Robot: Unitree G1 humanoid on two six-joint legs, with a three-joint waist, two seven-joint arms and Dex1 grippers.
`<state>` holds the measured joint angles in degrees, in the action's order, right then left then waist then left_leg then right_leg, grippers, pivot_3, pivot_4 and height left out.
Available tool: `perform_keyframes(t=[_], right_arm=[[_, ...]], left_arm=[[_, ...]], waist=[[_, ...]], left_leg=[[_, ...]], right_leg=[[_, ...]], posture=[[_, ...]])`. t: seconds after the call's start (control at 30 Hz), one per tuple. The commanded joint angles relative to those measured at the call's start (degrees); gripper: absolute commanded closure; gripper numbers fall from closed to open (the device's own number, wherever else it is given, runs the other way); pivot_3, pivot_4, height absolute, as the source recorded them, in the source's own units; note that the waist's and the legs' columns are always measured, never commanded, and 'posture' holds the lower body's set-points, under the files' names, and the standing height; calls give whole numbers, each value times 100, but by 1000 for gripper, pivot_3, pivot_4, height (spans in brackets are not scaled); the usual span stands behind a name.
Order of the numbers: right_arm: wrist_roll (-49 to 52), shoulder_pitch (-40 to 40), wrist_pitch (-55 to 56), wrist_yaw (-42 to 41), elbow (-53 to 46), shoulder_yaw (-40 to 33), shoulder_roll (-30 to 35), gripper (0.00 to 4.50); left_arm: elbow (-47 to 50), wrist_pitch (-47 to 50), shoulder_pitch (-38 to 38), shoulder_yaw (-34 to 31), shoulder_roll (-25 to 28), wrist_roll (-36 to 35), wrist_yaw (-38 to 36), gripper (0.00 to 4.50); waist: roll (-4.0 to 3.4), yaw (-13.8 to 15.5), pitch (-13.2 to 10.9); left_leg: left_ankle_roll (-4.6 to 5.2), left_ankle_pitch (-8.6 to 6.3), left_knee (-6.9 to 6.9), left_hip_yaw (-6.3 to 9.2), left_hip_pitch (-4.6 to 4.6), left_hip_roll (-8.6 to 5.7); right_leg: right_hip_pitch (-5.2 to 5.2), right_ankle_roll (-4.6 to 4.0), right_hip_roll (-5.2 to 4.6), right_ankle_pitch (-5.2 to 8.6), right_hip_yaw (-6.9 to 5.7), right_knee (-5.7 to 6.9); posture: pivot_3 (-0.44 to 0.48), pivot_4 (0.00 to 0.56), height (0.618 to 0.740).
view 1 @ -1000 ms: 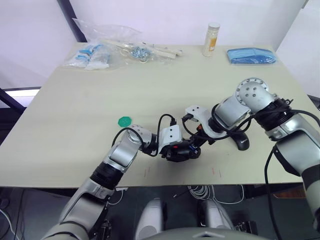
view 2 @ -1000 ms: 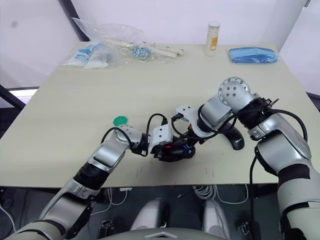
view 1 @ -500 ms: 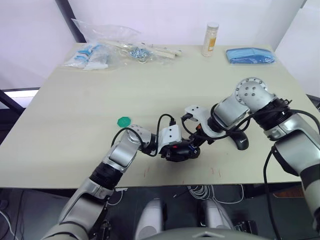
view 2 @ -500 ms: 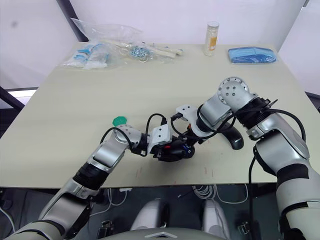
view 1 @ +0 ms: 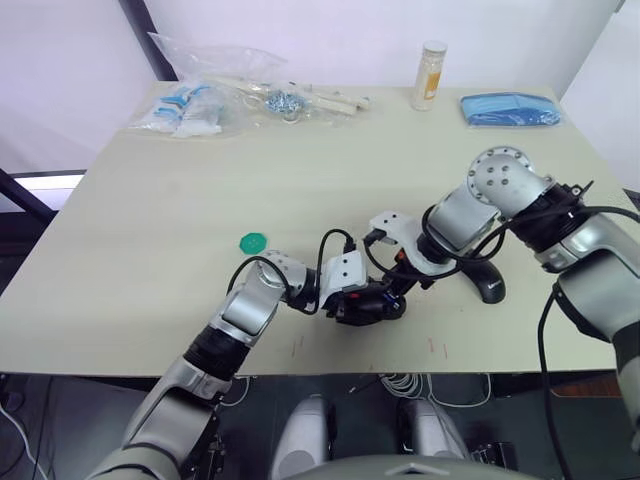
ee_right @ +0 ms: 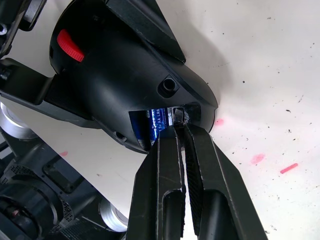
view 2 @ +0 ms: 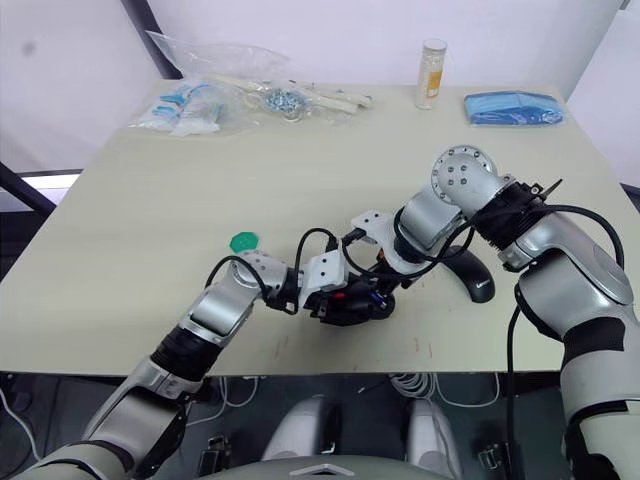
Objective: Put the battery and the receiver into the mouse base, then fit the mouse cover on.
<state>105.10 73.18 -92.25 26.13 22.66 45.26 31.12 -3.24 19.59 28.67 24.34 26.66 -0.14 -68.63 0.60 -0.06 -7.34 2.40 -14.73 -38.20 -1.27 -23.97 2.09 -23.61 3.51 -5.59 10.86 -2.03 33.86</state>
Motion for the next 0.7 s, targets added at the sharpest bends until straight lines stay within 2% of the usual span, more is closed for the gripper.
perform_keyframes(t=[0.03, 0.7], right_arm=[[38, 191, -25, -70, 88, 20, -88, 4500], [113, 670, -25, -331, 208, 583, -80, 4500]], left_arm=[[-289, 177, -179, 416, -10, 207, -2, 1573], [-317, 151, -172, 472, -23, 224, -25, 1573]], waist=[[0, -1, 0], [-1, 13, -1]], left_leg=[[0, 0, 0, 0, 0, 0], [0, 0, -1, 0, -1, 0]], right_leg=[[0, 0, 0, 0, 0, 0], [0, 0, 0, 0, -1, -2]], posture=[[0, 150, 740], [0, 150, 740]])
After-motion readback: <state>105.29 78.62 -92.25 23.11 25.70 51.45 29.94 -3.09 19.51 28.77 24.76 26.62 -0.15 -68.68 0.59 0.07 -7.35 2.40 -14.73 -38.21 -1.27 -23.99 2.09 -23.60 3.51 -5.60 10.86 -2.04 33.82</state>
